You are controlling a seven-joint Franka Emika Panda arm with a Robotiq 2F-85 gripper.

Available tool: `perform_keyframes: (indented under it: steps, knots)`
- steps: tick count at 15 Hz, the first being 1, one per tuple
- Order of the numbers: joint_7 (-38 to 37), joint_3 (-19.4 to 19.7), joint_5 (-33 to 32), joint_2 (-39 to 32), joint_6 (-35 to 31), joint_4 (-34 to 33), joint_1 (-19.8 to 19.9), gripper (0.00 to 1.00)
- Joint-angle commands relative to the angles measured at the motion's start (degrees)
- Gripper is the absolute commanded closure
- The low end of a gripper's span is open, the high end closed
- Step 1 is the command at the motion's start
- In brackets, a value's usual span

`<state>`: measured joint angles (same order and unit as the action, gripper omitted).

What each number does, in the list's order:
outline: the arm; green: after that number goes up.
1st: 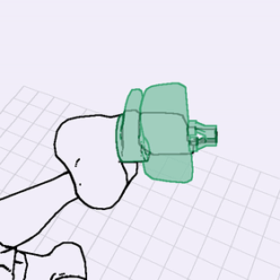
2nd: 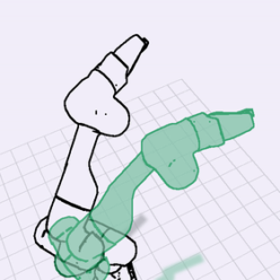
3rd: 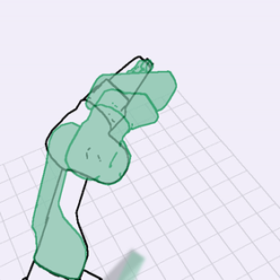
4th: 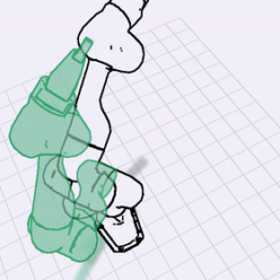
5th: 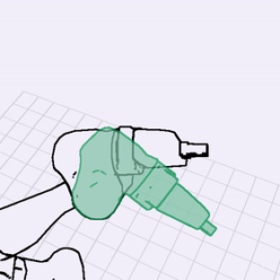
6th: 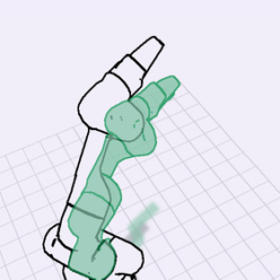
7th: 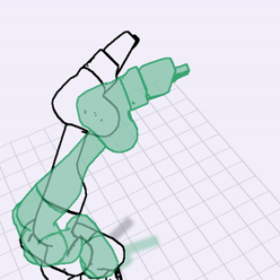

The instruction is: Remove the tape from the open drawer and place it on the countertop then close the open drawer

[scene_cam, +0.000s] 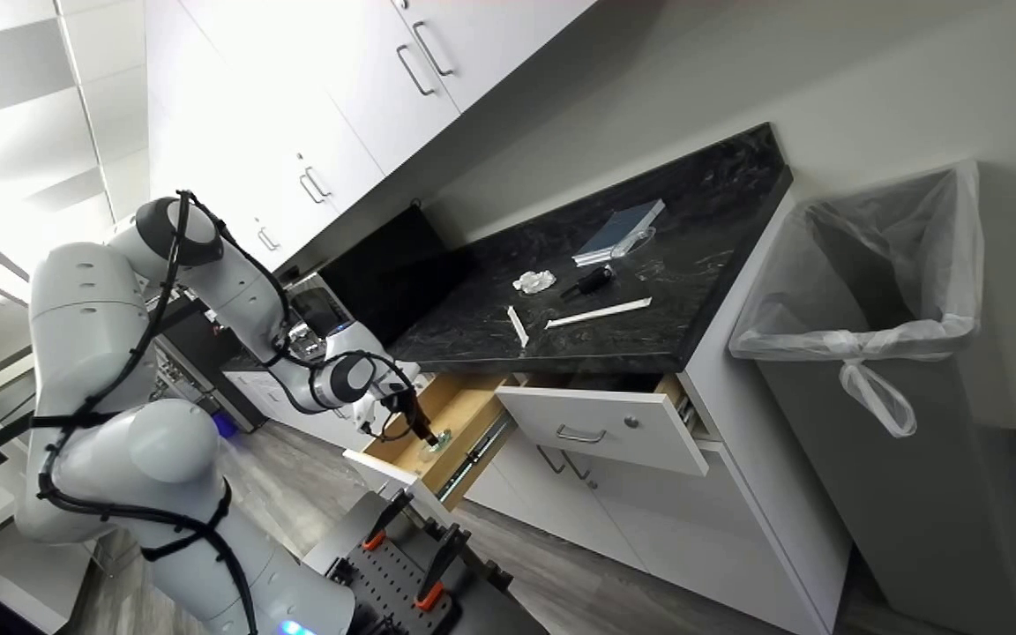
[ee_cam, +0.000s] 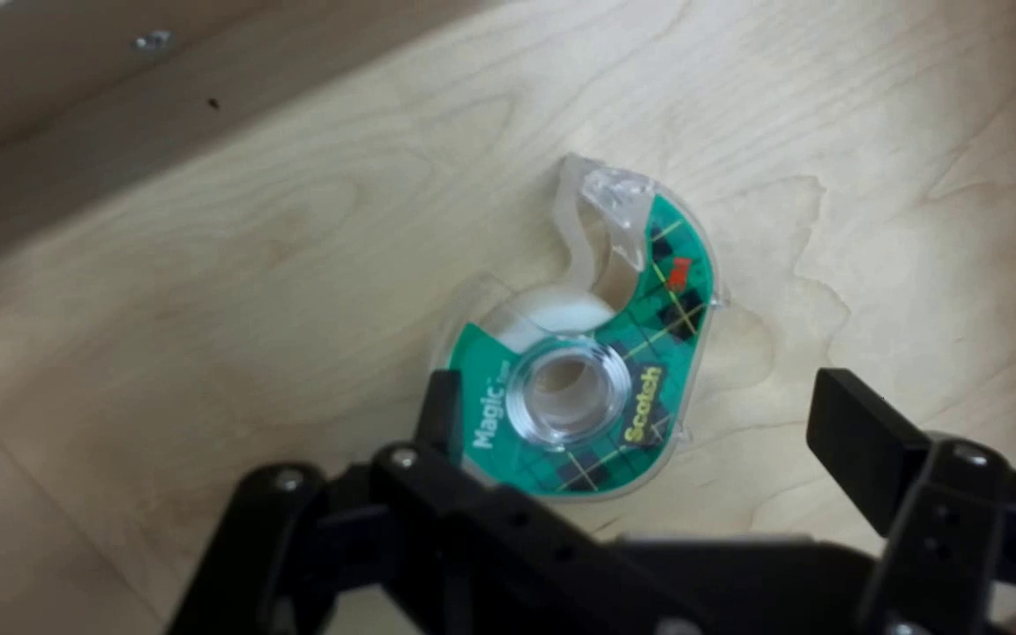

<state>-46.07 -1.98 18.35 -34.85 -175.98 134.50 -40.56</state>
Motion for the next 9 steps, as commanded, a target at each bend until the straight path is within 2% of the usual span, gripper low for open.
perform_keyframes:
  steps: [1, 9]
  knots:
    - [-3.55, 3.94, -0.15, 3.28, 1.43, 3.03, -4.02, 0.00]
    - [-2.42, 3.30, -0.86, 1.75, 3.23, 1.96, -1.84, 0.00]
